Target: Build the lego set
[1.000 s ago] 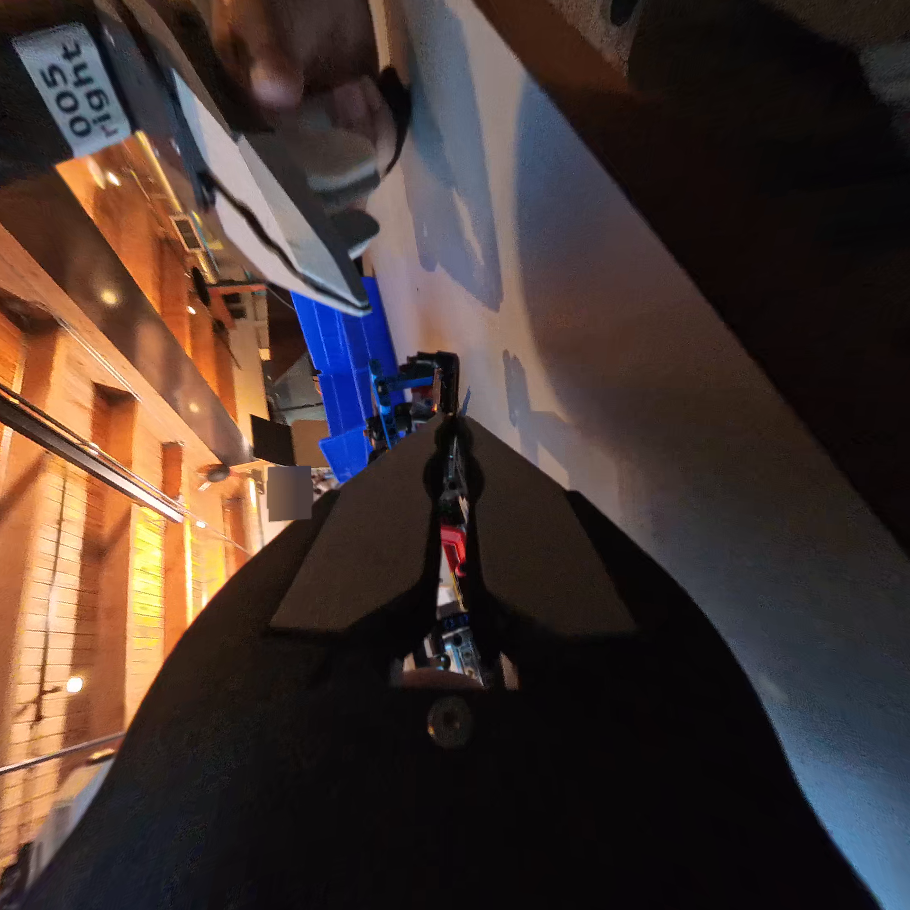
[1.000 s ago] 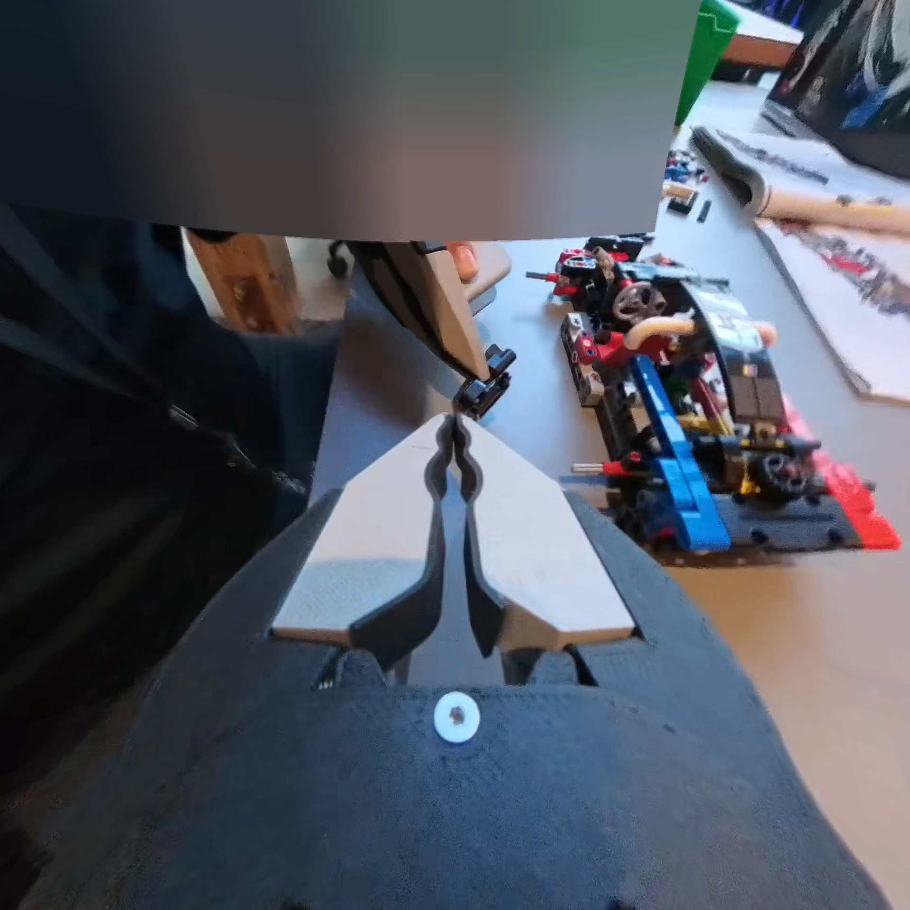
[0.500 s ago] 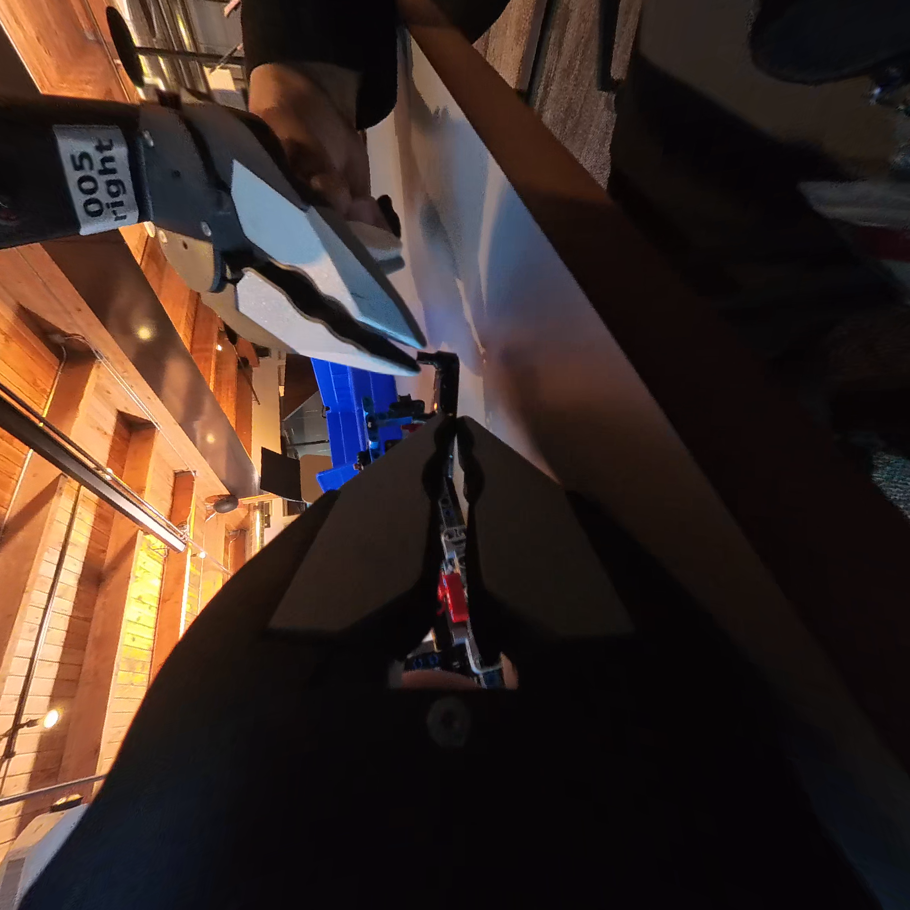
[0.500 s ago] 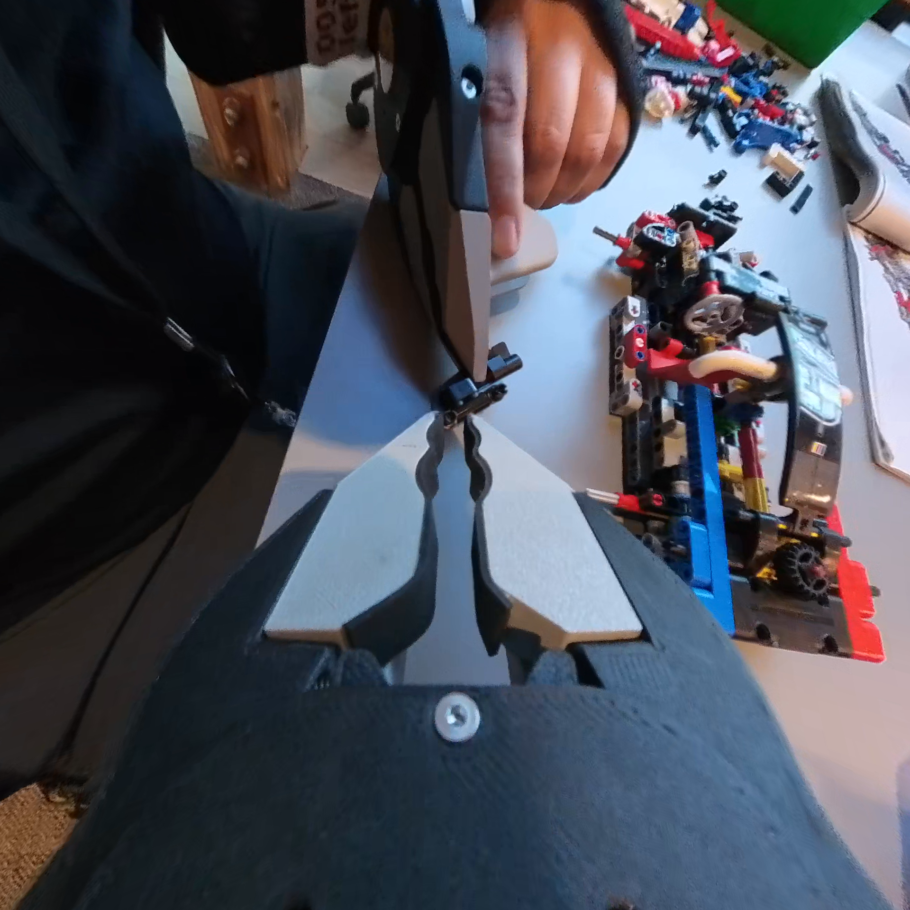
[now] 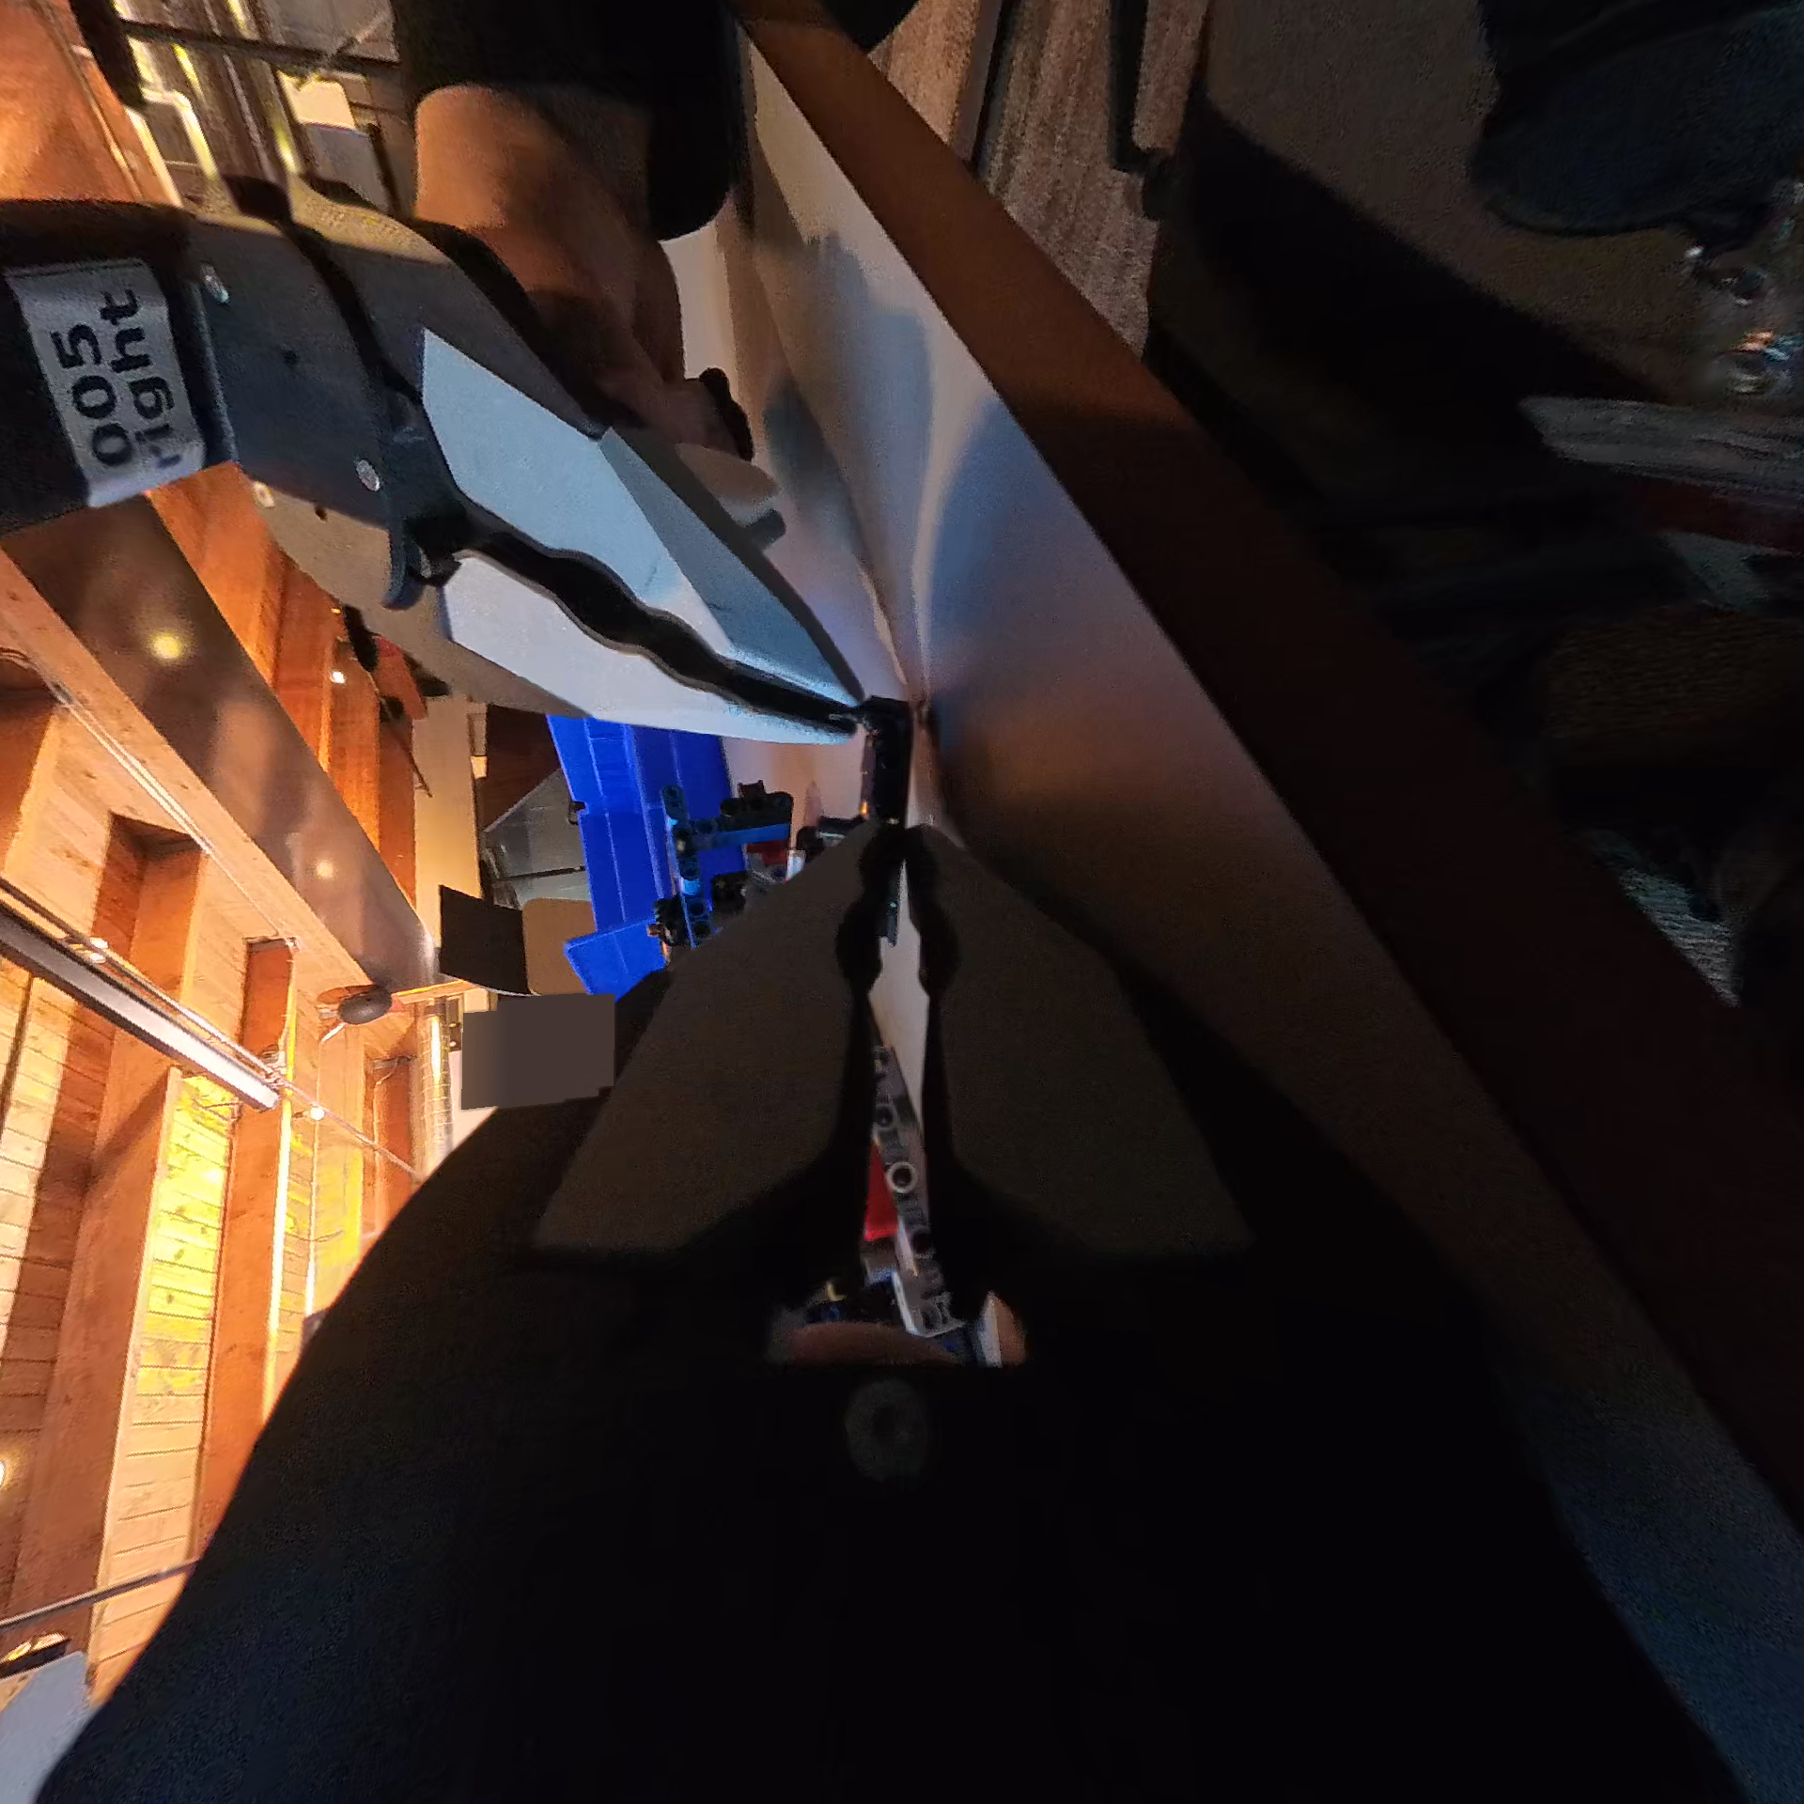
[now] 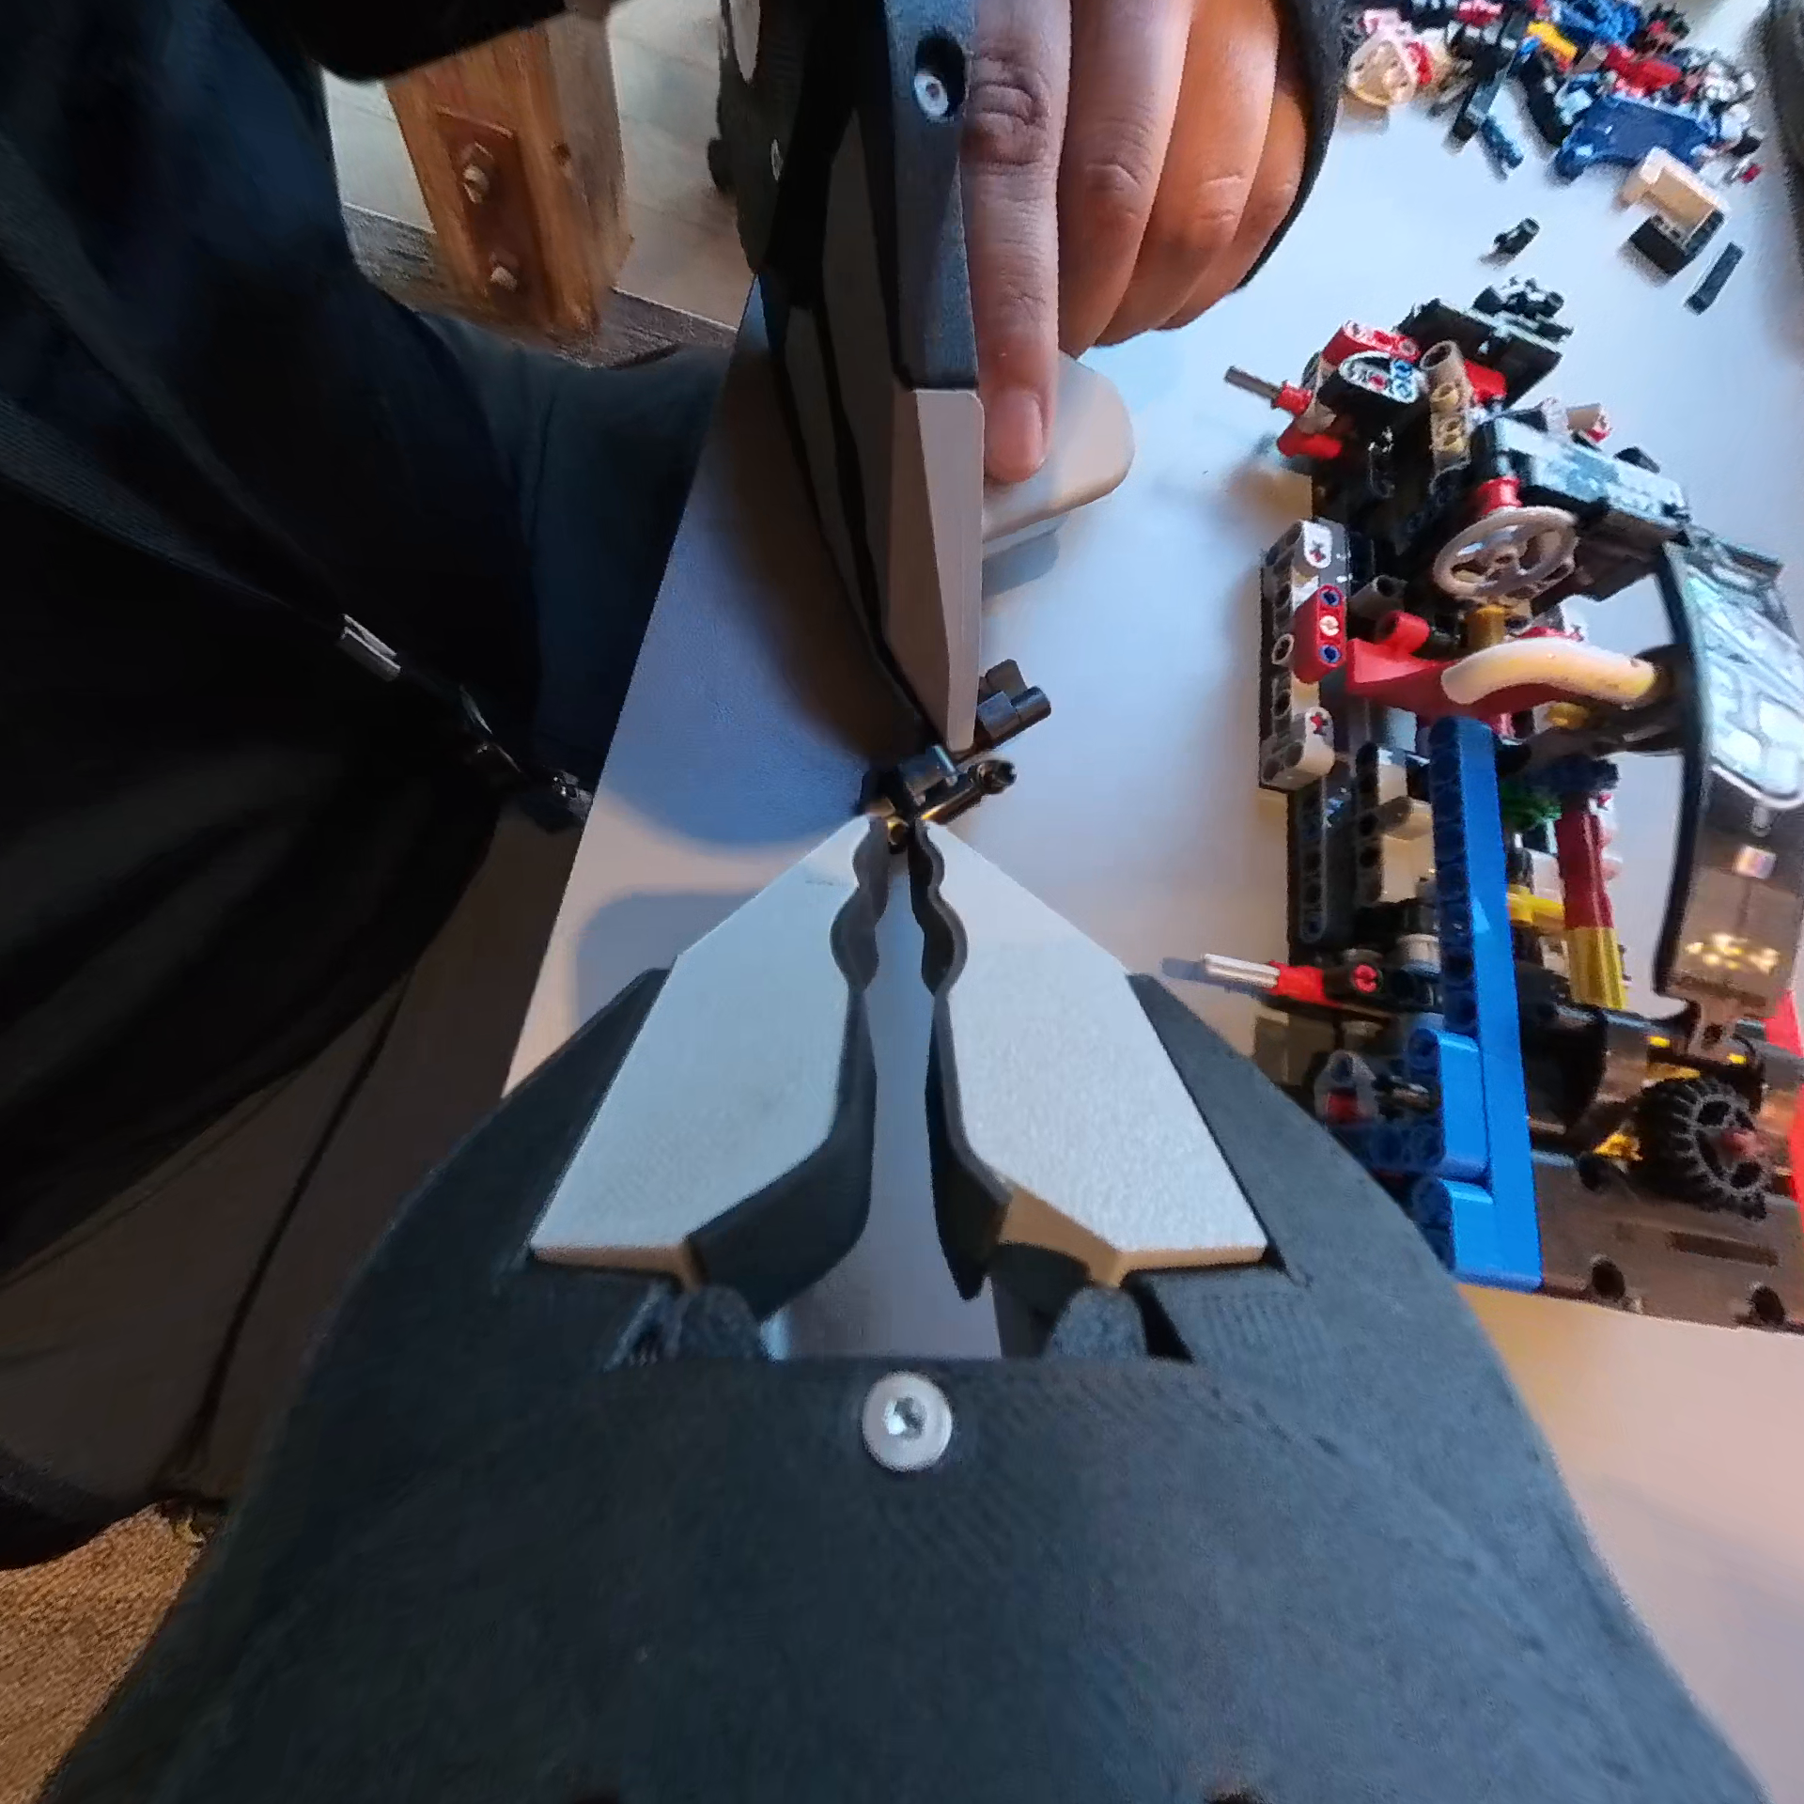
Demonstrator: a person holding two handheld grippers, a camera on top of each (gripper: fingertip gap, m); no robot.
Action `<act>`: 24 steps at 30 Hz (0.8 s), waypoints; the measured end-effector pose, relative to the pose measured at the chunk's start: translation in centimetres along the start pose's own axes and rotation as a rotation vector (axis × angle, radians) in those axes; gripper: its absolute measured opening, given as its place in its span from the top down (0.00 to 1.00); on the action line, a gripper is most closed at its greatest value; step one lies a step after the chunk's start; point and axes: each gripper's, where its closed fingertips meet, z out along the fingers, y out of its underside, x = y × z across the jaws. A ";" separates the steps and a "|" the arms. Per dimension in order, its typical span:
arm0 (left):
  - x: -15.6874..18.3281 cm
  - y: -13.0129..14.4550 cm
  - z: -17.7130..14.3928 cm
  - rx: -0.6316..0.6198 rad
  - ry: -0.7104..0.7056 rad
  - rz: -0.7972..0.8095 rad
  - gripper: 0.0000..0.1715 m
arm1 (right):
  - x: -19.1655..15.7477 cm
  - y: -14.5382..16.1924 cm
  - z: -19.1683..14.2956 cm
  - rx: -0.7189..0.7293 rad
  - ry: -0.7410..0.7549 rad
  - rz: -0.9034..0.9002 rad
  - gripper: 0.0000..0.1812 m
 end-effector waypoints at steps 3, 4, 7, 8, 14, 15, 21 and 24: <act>0.2 0.1 0.0 -0.009 0.020 -0.002 1.00 | -0.1 0.0 0.1 -0.016 0.010 -0.019 1.00; 0.2 0.1 0.0 -0.012 0.022 -0.001 1.00 | -0.1 0.0 0.2 -0.020 0.010 -0.020 1.00; 0.2 0.1 0.1 -0.018 0.025 -0.008 1.00 | -0.1 -0.1 0.2 -0.021 0.002 -0.023 1.00; 0.3 0.1 0.1 -0.022 0.029 -0.014 1.00 | -0.1 0.0 0.2 -0.025 0.002 -0.024 1.00; 0.3 0.2 0.2 -0.034 0.053 -0.028 1.00 | 0.0 0.0 0.2 -0.058 0.016 -0.029 1.00; 0.3 0.2 0.2 -0.035 0.056 -0.029 1.00 | 0.0 0.0 0.2 -0.060 0.019 -0.030 1.00; 0.4 0.3 0.3 -0.039 0.060 -0.034 1.00 | 0.0 0.0 0.2 -0.032 0.015 0.002 1.00; 0.4 0.0 0.4 -0.018 0.062 -0.030 1.00 | -0.3 0.0 0.0 -0.006 -0.008 0.024 1.00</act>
